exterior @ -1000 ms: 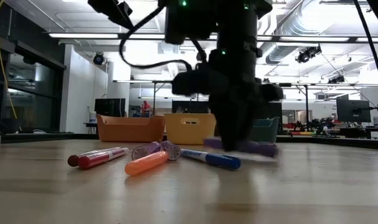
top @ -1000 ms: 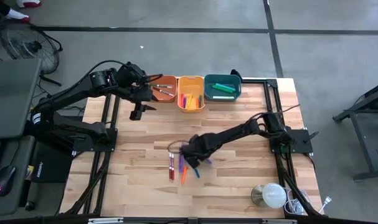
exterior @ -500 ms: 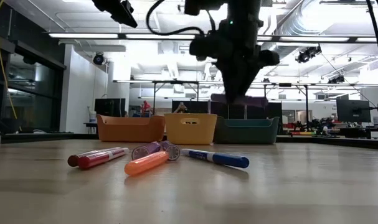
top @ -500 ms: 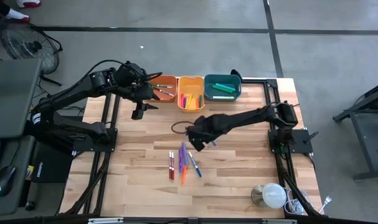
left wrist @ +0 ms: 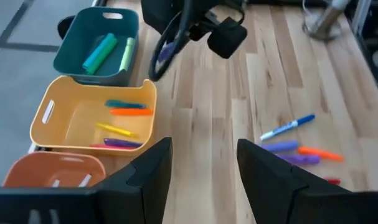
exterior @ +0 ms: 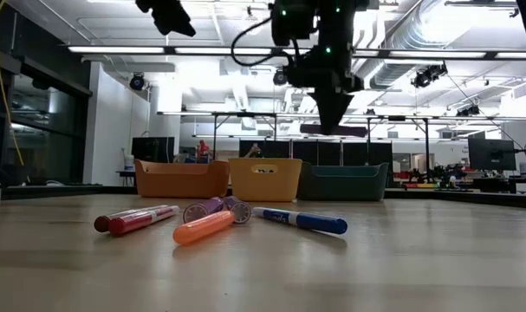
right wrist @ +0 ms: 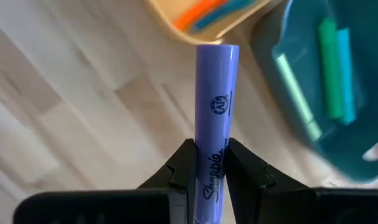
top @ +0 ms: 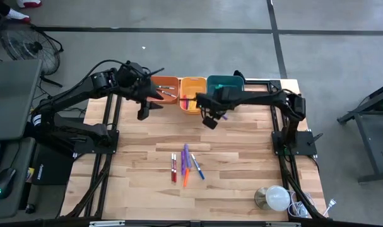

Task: Pick & Place Markers
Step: Put the right purple highlighter into the blue bin

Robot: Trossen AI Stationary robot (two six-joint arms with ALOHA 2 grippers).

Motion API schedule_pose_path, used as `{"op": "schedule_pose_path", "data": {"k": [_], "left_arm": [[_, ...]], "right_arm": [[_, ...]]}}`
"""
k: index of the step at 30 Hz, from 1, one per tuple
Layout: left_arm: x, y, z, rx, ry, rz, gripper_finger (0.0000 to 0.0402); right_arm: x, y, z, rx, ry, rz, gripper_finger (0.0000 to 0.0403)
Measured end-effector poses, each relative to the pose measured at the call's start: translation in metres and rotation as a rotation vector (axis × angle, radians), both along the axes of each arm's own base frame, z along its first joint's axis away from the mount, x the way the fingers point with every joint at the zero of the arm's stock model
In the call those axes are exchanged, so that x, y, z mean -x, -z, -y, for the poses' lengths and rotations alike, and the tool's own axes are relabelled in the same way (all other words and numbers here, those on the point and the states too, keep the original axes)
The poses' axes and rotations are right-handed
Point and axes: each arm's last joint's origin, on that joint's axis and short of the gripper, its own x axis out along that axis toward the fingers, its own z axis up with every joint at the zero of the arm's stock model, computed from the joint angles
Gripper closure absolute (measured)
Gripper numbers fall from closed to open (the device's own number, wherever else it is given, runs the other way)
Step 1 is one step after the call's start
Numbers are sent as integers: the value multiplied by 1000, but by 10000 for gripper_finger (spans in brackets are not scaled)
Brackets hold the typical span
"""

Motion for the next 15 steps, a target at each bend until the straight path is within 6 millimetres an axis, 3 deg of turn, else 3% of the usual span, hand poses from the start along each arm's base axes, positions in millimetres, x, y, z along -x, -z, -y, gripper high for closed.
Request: {"op": "schedule_pose_path", "data": {"k": [15], "left_arm": [[-1, -2, -2, 126, -158, 27, 225]], "right_arm": [[34, 0, 88, -10, -177, -122, 349]]}}
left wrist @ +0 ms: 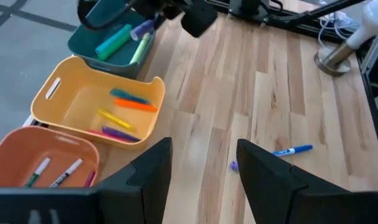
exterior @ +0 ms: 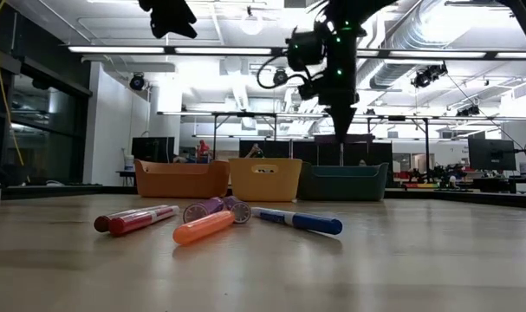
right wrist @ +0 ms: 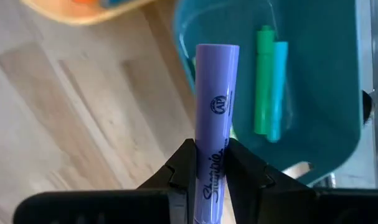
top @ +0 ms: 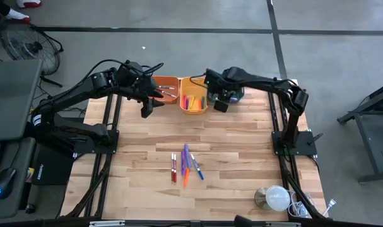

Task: Pick & Place Markers
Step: Put the right purple highlighter into the blue bin

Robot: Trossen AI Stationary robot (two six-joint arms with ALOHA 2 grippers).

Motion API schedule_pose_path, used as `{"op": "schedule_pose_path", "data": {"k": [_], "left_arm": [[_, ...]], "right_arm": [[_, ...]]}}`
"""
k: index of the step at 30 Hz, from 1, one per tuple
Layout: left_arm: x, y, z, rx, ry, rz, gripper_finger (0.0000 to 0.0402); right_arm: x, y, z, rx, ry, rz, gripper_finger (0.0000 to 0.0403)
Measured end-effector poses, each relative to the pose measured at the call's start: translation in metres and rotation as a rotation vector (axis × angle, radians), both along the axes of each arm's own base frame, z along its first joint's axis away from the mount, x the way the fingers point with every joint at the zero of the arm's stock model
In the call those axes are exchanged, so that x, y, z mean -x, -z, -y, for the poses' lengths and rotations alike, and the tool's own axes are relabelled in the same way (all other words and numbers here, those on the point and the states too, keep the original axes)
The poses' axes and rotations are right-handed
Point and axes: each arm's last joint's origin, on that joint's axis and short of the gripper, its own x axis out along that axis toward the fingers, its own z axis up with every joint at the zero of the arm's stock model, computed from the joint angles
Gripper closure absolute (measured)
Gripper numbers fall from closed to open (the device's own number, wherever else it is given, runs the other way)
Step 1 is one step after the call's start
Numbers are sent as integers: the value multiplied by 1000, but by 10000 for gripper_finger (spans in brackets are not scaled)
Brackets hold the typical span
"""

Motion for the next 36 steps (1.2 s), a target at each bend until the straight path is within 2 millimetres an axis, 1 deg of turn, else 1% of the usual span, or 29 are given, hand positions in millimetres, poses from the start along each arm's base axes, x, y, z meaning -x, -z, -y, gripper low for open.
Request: {"op": "schedule_pose_path", "data": {"k": [5, 10, 16, 21, 25, 29, 33, 36], "left_arm": [[0, 0, -1, 4, -49, -7, 225], [1, 0, -1, 0, -63, -11, 225], [1, 1, -1, 0, -63, -12, 225], [1, 0, -1, 5, -66, -12, 225], [0, 0, -1, 31, -58, -5, 225], [0, 0, 0, 55, -27, 4, 225], [0, 0, 2, 94, 14, 17, 225], [0, 0, 3, 118, 42, 25, 225]], "right_arm": [[11, 0, 19, -8, -33, -22, 349], [18, 0, 31, -11, -78, -40, 349], [20, -1, 41, 34, -177, -54, 349], [21, 0, 50, 63, -180, -15, 349], [26, 13, 54, 38, -186, -20, 349], [30, 32, 51, 27, -234, -57, 349], [30, 44, 50, 35, -260, -50, 349], [29, 51, 51, 54, -258, -31, 336]]}}
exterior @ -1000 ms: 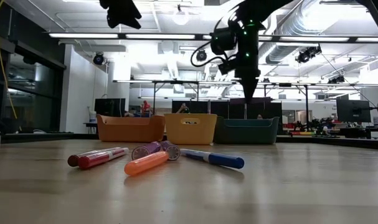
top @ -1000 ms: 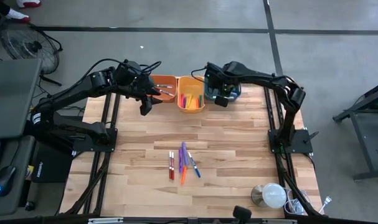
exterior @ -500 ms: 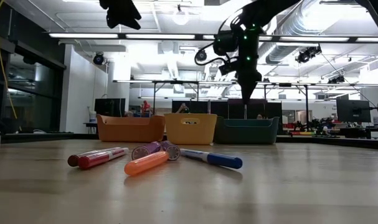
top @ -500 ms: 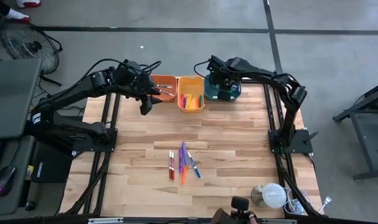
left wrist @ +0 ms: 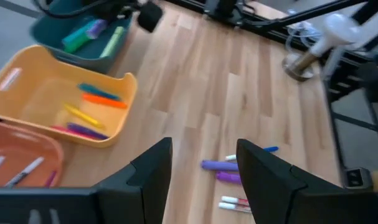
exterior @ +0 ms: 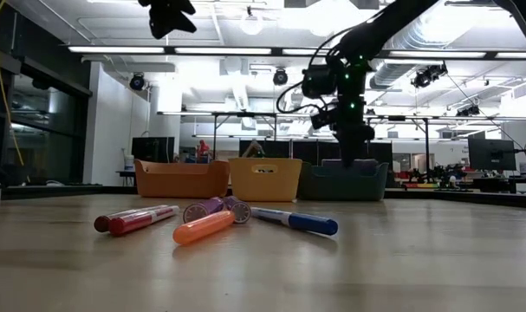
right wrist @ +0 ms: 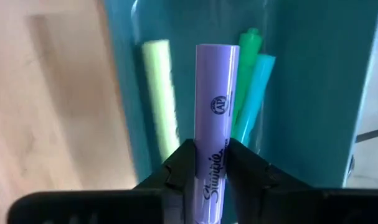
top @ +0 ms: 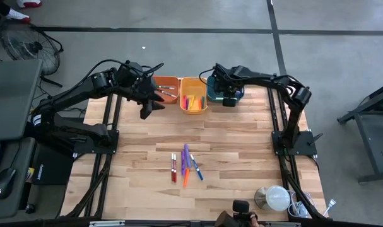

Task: Pick & Place Markers
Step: Put the right purple highlighter into the blue bin, then put the blue marker into the orange bin

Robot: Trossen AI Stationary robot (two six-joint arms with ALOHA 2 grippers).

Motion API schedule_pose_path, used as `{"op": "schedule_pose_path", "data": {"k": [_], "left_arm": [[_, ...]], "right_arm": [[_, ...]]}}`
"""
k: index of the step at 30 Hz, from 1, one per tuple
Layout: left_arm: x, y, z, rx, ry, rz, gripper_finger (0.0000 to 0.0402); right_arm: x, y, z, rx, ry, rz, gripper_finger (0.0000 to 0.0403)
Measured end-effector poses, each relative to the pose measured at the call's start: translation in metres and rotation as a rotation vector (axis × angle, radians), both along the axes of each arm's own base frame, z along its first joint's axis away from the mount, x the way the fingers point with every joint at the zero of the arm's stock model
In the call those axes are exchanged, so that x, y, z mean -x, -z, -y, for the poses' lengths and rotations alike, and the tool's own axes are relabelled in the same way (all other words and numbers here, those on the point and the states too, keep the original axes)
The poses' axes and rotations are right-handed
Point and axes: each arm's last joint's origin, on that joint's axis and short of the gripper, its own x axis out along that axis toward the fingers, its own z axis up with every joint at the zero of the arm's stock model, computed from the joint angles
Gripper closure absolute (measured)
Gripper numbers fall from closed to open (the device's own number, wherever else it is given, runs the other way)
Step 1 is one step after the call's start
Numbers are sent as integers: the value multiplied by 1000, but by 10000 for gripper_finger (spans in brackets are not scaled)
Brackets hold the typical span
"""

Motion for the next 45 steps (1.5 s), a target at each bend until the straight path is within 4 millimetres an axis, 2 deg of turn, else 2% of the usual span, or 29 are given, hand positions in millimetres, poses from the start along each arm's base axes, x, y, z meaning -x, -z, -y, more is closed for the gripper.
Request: {"op": "schedule_pose_path", "data": {"k": [5, 14, 17, 24, 31, 38, 42, 45], "left_arm": [[8, -6, 4, -3, 32, 43, 225], [31, -29, 13, -69, -7, 200, 225], [36, -27, 15, -65, -21, 245, 225], [40, 17, 18, 34, -71, 354, 225], [52, 60, 24, 139, -96, 544, 225], [69, 91, 31, 186, -105, 574, 225], [84, 94, 38, 180, -83, 618, 225], [94, 95, 42, 182, -62, 623, 225]], "right_arm": [[0, 8, 0, 10, 18, 18, 310], [-1, 8, 1, 26, 26, 33, 306], [-1, 8, 1, 23, 79, 52, 305], [2, 3, -4, -1, 271, 110, 305], [3, -26, -22, 11, 354, 216, 304], [4, -66, -62, -83, 397, 403, 304], [-3, -82, -93, -153, 381, 487, 304], [-12, -86, -120, -223, 347, 525, 304]]}}
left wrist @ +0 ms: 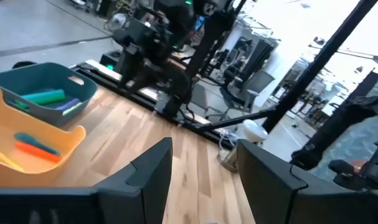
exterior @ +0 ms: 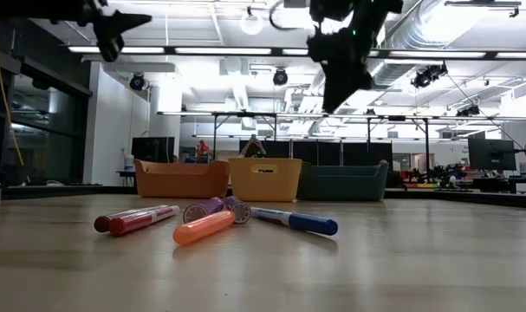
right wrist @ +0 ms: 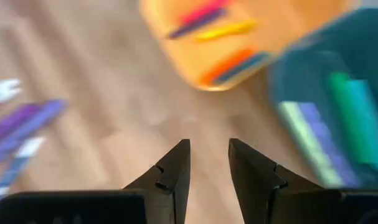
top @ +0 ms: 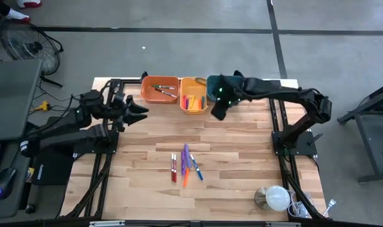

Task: Pick & Place Markers
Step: Put the blue marker into the orange bin

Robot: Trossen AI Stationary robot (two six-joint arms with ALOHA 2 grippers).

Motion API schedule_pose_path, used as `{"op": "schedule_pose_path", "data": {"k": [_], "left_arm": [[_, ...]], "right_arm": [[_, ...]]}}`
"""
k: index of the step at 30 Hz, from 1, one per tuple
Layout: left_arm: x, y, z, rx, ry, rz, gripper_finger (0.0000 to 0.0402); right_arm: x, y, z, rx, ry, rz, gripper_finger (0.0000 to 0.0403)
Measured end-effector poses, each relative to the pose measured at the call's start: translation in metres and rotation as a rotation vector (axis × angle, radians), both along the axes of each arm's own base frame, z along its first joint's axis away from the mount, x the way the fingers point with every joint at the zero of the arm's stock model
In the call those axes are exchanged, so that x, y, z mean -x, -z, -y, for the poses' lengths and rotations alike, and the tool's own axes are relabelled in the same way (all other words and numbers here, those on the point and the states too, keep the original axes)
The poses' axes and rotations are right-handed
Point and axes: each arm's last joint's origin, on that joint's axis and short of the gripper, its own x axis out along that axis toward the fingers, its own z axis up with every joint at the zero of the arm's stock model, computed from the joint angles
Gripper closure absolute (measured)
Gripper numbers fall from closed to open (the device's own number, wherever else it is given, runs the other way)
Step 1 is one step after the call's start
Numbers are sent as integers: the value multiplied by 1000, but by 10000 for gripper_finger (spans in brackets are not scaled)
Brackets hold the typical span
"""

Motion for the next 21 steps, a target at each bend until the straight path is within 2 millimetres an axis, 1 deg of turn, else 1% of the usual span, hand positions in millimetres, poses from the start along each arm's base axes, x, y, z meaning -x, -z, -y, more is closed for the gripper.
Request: {"op": "schedule_pose_path", "data": {"k": [5, 8, 15, 18, 21], "left_arm": [[12, 1, 6, -4, 28, 9, 225], [14, 3, 7, -7, 52, -5, 225], [14, 12, 10, -18, 138, -83, 225], [15, 12, 11, -14, 175, -87, 225], [15, 12, 12, -11, 213, -86, 225]], "right_arm": [[-17, -1, -48, -48, -57, 59, 304], [-22, -2, -73, -33, -22, 86, 304], [-24, -2, -118, -131, 105, 136, 304], [-24, -4, -137, -156, 119, 174, 304], [-29, -4, -154, -185, 116, 229, 305]]}}
